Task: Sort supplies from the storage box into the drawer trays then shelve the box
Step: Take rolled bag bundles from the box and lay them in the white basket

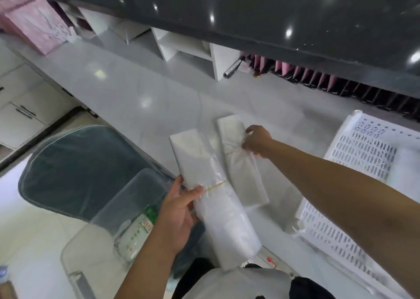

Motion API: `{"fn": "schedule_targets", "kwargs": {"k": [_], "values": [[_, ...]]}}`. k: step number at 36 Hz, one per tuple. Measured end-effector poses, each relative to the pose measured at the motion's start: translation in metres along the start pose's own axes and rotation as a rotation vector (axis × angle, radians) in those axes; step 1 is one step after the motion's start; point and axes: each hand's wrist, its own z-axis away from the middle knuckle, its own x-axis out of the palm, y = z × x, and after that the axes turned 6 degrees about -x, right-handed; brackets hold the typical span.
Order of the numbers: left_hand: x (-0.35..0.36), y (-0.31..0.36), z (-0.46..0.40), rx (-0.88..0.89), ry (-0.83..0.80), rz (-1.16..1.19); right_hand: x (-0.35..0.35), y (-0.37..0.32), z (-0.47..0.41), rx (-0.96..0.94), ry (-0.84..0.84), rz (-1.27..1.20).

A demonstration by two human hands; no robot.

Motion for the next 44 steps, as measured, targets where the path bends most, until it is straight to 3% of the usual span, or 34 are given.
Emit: {"fn": "schedule_targets", "kwargs": {"k": [3, 7, 9, 12, 15, 21, 25, 29, 33, 35, 37, 41, 44], "values": [[-0.005, 0.004, -0.005, 0.004, -0.008, 0.031, 0.007, -0.002, -0.005, -0.01, -0.01, -0.117], [-0.013, 0.016, -0.015, 0.015, -0.036, 0.029, 0.005, -0.012, 0.015, -0.106, 0.051, 0.018], [-0.015, 0.022, -0.024, 0.011, -0.053, 0.024, 0.003, -0.017, 0.038, -0.183, 0.055, -0.063], [-0.012, 0.029, -0.043, -0.014, -0.083, 0.001, -0.001, -0.019, 0.092, -0.103, -0.195, -0.468], [-0.003, 0.041, -0.064, -0.059, -0.123, -0.028, 0.002, -0.015, 0.133, -0.06, -0.339, -0.545], [0.02, 0.061, -0.113, -0.115, -0.237, -0.167, 0.011, -0.011, 0.131, -0.098, 0.014, -0.415], [0.035, 0.067, -0.147, -0.017, -0.161, -0.323, 0.021, -0.003, 0.108, -0.075, 0.126, -0.275], [0.037, 0.055, -0.176, 0.129, 0.083, -0.816, 0.041, 0.012, 0.085, 0.029, 0.147, -0.053], [0.032, 0.043, -0.185, 0.449, -0.061, -1.229, 0.049, 0.02, 0.074, 0.076, 0.166, 0.058], [0.03, 0.036, -0.185, 0.506, -0.15, -1.362, 0.045, 0.02, 0.075, 0.097, 0.176, 0.012], [0.032, 0.029, -0.182, 0.5, -0.161, -1.352, 0.042, 0.022, 0.076, 0.129, 0.204, -0.073], [0.04, 0.02, -0.171, 0.52, -0.03, -1.258, 0.037, 0.024, 0.074, 0.138, 0.223, -0.149], [0.041, 0.019, -0.165, 0.461, -0.045, -1.142, 0.033, 0.025, 0.072, 0.139, 0.242, -0.175]]}}
